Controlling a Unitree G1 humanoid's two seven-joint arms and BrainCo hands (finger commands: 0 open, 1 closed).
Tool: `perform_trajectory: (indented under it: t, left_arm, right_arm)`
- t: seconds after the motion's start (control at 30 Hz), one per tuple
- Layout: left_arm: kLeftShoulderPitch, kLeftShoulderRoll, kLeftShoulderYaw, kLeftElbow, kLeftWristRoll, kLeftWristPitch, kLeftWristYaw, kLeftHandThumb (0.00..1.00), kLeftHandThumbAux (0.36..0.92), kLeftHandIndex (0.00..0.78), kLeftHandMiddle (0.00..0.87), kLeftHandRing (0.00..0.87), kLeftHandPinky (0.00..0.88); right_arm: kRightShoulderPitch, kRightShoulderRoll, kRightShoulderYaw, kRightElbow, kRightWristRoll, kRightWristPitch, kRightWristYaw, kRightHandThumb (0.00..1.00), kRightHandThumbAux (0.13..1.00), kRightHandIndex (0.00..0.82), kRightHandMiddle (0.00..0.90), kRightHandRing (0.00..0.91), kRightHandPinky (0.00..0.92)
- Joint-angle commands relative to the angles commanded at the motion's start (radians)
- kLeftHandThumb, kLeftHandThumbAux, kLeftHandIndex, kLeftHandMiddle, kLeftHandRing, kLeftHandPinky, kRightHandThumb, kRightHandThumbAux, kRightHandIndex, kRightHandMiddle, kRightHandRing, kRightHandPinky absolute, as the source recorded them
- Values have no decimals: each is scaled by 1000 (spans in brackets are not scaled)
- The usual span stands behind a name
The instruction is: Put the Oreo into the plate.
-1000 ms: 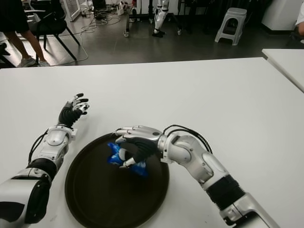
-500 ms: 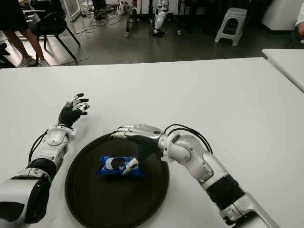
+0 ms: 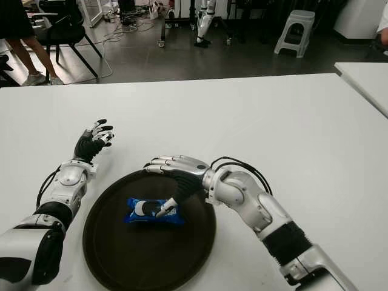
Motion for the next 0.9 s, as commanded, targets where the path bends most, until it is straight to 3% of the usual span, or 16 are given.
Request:
perform_trajectory:
  t: [0.17, 0.3, 0.4, 0.5, 0.57, 0.6, 0.67, 0.7, 0.77, 0.9]
  left_arm:
    - [1, 1, -7, 0, 8, -1, 13, 55, 666, 146, 230, 253, 294]
    - [1, 0, -5, 0, 7, -1, 17, 51, 653, 143, 228, 251, 291]
    - [1, 0, -4, 0, 7, -1, 18, 47, 650, 143, 229, 251, 290]
    - [3, -1, -7, 0, 10, -3, 25, 45, 649, 143, 228, 249, 286]
    - [5, -2, -11, -1, 15, -5, 34, 44, 649, 146, 228, 243, 275]
    - [6, -2, -12, -2, 16, -5, 34, 44, 649, 147, 228, 243, 274]
    - [7, -1, -13, -2, 17, -4, 32, 49, 644, 145, 228, 244, 279]
    - [6, -1, -12, -1, 14, -3, 26, 51, 642, 144, 228, 244, 281]
    - [5, -1, -7, 0, 6, -2, 9, 66, 627, 141, 227, 250, 297]
    - [4, -5, 3, -1, -7, -2, -10, 80, 621, 141, 228, 256, 305]
  right_arm:
    - [-9, -8, -13, 3, 9, -4, 2, 0, 428, 0, 0, 0, 0]
    - [-64, -51, -80, 18, 45, -8, 7, 0, 436, 0, 0, 0, 0]
    - [-73, -54, -88, 28, 47, -14, 4, 0, 440, 0, 0, 0, 0]
    - [-97, -62, -123, 68, 1, -24, -100, 0, 451, 0, 0, 0, 0]
    - [-133, -65, -162, 120, -36, -24, -218, 0, 472, 0, 0, 0, 0]
    - [-151, -55, -184, 186, -57, -30, -331, 0, 476, 0, 0, 0, 0]
    - [-168, -42, -202, 263, -78, -41, -458, 0, 482, 0, 0, 0, 0]
    - [-170, -31, -220, 297, -62, -48, -501, 0, 485, 0, 0, 0, 0]
    - [-158, 2, -273, 329, 47, -67, -498, 0, 501, 0, 0, 0, 0]
    - [-150, 73, -391, 383, 367, -55, -329, 0, 525, 0, 0, 0, 0]
